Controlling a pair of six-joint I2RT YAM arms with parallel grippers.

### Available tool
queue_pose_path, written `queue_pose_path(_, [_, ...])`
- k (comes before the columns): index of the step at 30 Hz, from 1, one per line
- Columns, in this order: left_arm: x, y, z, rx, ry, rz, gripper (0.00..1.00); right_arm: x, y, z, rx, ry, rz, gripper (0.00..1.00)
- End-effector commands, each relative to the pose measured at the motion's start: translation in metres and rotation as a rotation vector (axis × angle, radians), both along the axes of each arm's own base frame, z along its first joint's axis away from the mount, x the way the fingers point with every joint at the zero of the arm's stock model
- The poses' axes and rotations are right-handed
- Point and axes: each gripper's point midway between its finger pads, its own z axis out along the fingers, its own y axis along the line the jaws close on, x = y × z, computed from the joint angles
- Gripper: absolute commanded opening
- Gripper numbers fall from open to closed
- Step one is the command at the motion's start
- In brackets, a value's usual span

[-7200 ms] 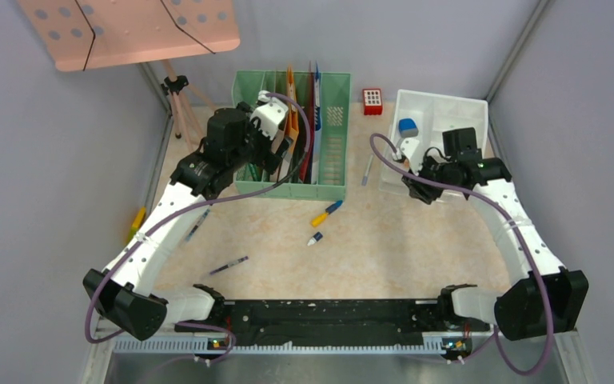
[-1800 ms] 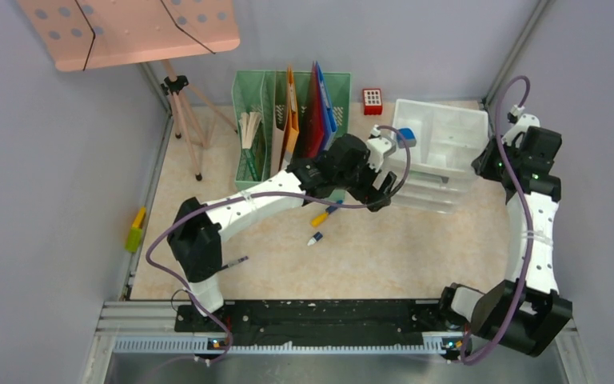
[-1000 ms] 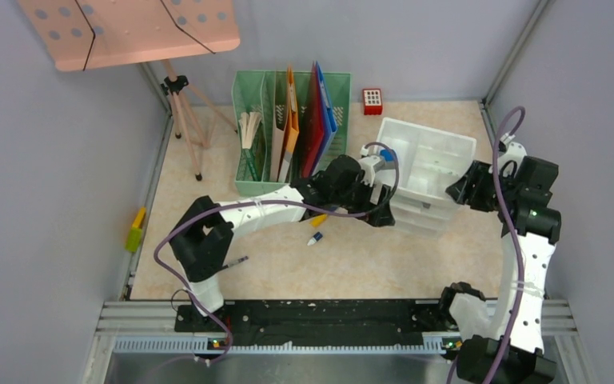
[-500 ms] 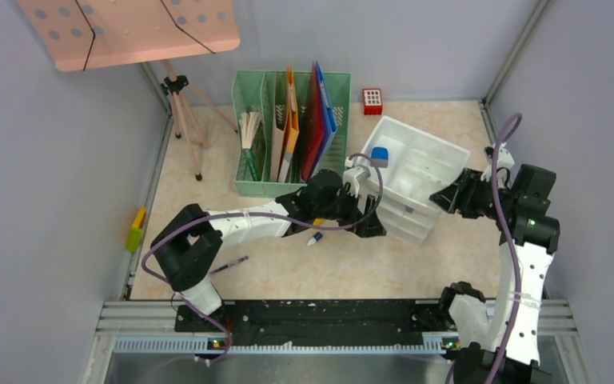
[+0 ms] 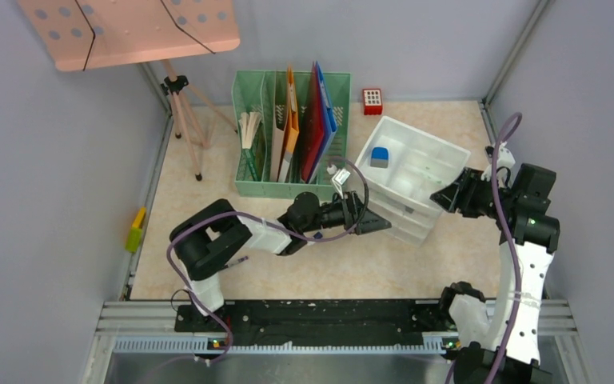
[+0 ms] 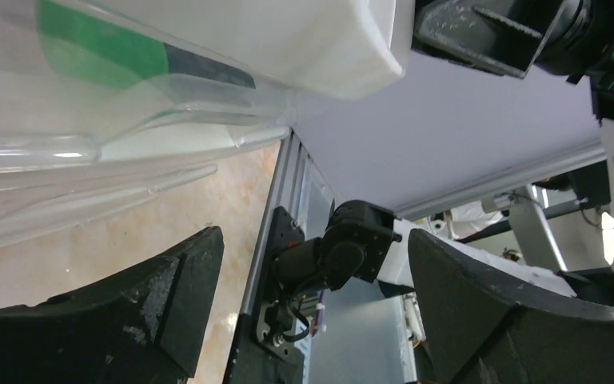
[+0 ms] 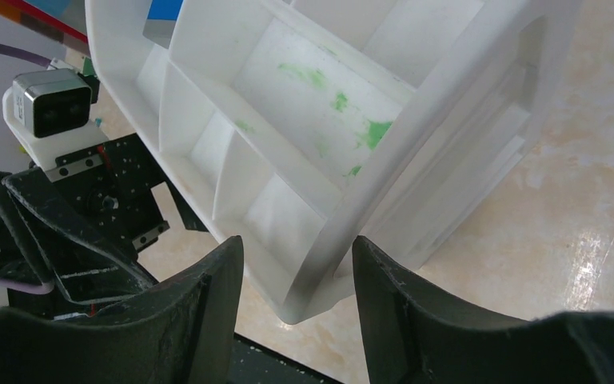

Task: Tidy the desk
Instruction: Move the storage box to the center of the board, then open the drawer in the storage box.

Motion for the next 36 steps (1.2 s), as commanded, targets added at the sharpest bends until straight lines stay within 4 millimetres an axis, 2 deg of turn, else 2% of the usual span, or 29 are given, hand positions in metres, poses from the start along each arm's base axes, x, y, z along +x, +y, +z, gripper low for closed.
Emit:
queue_pose_path(1, [0.018,-0.003,0.038,-0.202,0.009,0.077,0.9,0.009,-0.003,0.02,-0.041,-0.083,0.005,0.52])
queue_pose_path(11, [0.032,-0.001,0.001,-0.134,0.091,0.161,0.92,0.014,-0.004,0.015,-0.032,-0.077,0.01,0.52])
queue_pose_path(23, [0.044,-0.008,-0.027,-0.097,0.173,0.215,0.97,0.02,-0.003,0.01,-0.012,-0.078,0.025,0.52])
queue_pose_path(31, [0.048,-0.017,-0.022,-0.137,0.185,0.195,0.99,0.018,-0.002,0.009,-0.008,-0.074,0.027,0.52])
queue_pose_path(36, [0.047,-0.021,-0.008,-0.196,0.177,0.166,0.99,0.017,-0.002,0.009,-0.008,-0.075,0.028,0.52])
